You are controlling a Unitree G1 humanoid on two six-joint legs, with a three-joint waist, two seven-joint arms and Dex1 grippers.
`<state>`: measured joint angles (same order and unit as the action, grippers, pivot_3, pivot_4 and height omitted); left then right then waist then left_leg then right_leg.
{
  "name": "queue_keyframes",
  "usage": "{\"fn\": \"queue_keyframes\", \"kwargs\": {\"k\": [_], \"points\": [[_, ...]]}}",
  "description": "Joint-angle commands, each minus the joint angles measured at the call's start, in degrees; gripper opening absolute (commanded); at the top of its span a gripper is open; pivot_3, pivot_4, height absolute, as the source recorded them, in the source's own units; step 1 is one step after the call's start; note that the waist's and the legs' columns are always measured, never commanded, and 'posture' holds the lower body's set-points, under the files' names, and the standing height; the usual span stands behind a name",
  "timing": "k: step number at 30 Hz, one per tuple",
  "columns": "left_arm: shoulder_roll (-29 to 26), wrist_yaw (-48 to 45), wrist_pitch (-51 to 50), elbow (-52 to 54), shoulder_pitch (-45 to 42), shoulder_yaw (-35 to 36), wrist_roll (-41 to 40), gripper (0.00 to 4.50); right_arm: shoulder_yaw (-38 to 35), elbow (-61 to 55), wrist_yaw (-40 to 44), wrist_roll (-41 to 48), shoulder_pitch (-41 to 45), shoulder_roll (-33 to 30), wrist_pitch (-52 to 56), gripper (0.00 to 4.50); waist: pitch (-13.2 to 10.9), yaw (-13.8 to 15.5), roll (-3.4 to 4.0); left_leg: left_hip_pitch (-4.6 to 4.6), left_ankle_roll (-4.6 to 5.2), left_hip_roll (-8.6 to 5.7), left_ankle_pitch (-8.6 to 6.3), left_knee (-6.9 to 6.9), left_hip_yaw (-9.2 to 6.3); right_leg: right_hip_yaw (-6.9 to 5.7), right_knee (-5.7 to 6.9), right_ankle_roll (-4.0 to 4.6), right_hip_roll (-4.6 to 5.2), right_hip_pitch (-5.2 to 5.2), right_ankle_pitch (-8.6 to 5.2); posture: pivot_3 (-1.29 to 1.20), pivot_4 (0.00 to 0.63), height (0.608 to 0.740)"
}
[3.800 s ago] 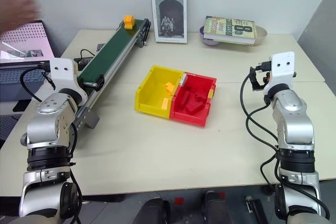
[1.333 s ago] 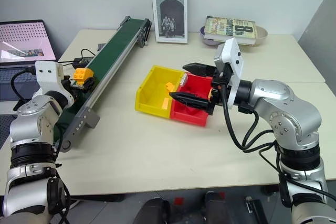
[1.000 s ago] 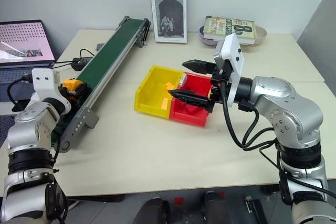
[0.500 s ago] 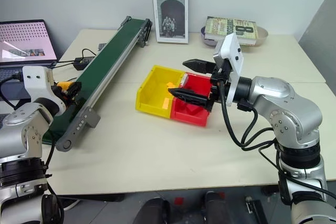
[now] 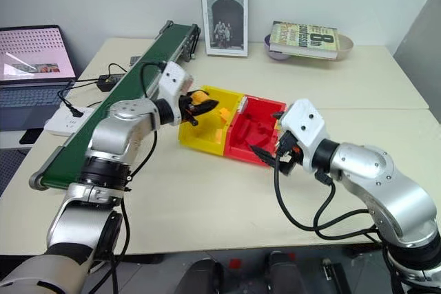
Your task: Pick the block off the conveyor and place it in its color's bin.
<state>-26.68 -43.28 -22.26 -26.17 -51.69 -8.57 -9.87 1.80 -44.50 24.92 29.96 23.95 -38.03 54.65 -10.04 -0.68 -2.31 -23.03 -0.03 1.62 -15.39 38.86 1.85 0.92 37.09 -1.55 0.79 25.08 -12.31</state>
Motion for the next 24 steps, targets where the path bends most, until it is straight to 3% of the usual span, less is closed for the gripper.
{"fn": "queue_keyframes", "kwargs": {"k": [1, 11, 20, 24], "points": [[0.51, -3.32, 5.35, -5.26, -3.57, 0.04, 1.71, 2.30, -2.58, -3.76, -3.48, 0.73, 0.10, 1.90, 2.19, 4.50, 0.00, -0.01, 0.00, 0.01, 0.00, 0.05, 0.00, 0.00, -0.02, 0.00, 0.01, 0.01, -0.07, 0.01, -0.01, 0.00, 0.150, 0.740], [-1.17, -6.46, 6.16, -6.71, -4.33, 2.56, 1.98, 4.46, -3.64, -2.06, -3.40, 1.39, 1.98, 2.47, 3.11, 4.50, 0.00, 0.18, 0.00, -0.03, 0.00, 0.04, 0.00, 0.02, 0.01, 0.05, -0.03, 0.02, 0.02, 0.00, -0.02, 0.00, 0.150, 0.740], [-17.98, -19.59, -4.38, 13.09, 5.22, 7.05, -3.93, 4.46, -6.66, 10.69, 14.09, 5.13, 6.99, -5.74, -4.11, 4.50, -0.02, -0.89, 0.03, 0.02, 0.00, 0.10, 0.00, -0.05, -0.02, 0.02, 0.00, 0.06, 0.02, 0.00, -0.04, 0.00, 0.150, 0.740], [-21.47, -20.78, -7.37, 19.70, 9.62, 8.05, -5.22, 4.46, -5.66, 15.76, 18.59, 3.93, 7.65, -7.79, -8.02, 4.50, -0.02, -0.71, 0.03, 0.01, 0.01, 0.14, 0.00, -0.02, -0.06, -0.01, -0.01, 0.06, 0.07, -0.03, -0.06, 0.00, 0.150, 0.740]]}}
